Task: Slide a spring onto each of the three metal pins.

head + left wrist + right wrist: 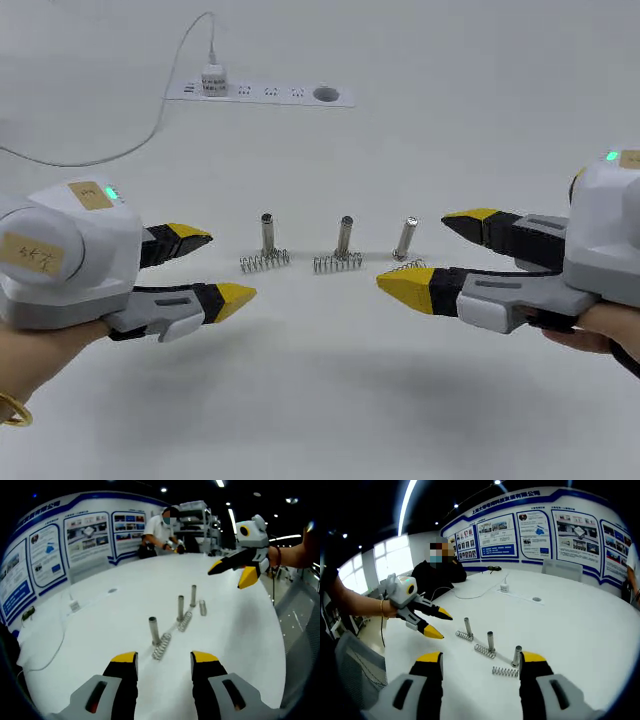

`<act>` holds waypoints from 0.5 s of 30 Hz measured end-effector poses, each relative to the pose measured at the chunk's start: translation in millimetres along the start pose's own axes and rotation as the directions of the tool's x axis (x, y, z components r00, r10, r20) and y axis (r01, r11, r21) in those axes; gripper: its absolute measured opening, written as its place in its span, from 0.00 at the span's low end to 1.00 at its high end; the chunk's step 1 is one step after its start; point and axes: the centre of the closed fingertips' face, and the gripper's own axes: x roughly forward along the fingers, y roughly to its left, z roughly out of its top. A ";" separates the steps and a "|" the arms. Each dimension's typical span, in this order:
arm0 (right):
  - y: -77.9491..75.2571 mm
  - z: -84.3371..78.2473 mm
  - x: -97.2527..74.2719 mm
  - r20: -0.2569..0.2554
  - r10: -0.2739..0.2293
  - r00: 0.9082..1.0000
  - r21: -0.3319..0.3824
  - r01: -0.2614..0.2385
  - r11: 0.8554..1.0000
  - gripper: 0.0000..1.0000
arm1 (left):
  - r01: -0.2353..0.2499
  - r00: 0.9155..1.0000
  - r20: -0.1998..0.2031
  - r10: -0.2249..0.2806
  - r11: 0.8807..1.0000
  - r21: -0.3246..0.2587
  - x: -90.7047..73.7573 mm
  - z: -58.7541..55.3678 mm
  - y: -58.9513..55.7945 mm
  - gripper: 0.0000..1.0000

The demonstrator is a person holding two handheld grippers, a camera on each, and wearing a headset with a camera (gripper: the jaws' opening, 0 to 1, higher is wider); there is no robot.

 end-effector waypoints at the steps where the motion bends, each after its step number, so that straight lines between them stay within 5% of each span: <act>1: 0.3 -1.5 -0.1 0.001 0.002 1.000 0.001 -0.002 1.000 0.63 | 0.002 1.000 -0.003 -0.002 1.000 0.001 2.0 -1.3 0.3 0.42; 15: 2.0 -23.3 -5.9 -0.019 0.010 1.000 0.037 -0.010 0.999 0.66 | 0.036 0.999 -0.015 -0.036 0.999 -0.011 27.2 -7.0 5.5 0.31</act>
